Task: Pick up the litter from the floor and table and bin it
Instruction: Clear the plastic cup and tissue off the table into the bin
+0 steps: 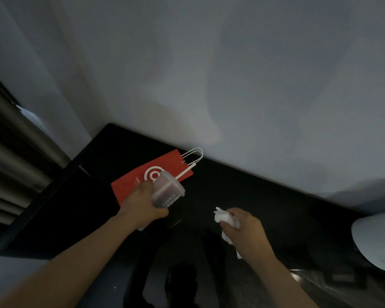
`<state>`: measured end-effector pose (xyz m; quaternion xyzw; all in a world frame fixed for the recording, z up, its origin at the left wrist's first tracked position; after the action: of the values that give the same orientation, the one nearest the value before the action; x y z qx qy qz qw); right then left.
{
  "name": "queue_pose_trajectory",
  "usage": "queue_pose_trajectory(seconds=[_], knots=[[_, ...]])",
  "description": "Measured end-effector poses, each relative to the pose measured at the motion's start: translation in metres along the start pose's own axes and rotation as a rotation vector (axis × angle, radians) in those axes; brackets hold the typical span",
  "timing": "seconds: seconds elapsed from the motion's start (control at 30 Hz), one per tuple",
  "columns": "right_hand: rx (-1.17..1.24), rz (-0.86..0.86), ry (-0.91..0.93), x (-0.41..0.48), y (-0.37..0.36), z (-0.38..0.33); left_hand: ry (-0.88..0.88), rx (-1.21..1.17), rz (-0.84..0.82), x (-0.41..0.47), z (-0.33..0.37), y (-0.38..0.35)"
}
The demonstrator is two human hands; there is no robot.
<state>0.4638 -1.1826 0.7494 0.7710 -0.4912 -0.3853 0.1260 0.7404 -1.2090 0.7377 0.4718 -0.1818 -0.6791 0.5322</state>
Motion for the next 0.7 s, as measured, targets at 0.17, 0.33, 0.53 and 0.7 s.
queue_pose_trajectory(seconds=[0.17, 0.33, 0.53, 0.7], knots=[[-0.032, 0.024, 0.088, -0.027, 0.022, 0.007, -0.004, 0.016, 0.038, -0.026, 0.027, -0.009], [-0.057, 0.087, 0.104, -0.059, 0.048, 0.017, -0.048, 0.015, 0.072, -0.046, 0.061, -0.017], [0.000, 0.233, 0.009, -0.101, 0.071, 0.032, -0.202, -0.040, 0.001, -0.054, 0.100, -0.024], [0.082, 0.398, -0.059, -0.153, 0.075, 0.035, -0.362, 0.024, -0.070, -0.060, 0.134, -0.022]])
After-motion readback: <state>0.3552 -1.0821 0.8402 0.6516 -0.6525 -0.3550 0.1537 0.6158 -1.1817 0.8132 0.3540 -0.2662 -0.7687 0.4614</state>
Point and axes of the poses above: each hand's wrist, its own x-axis towards the middle knuckle, its own y-axis out of the back of the hand, z = x × y, the point moved 7 cm from there along x, towards the middle knuckle, and after that the axes turned 11 degrees about -z, right-handed, at the moved point
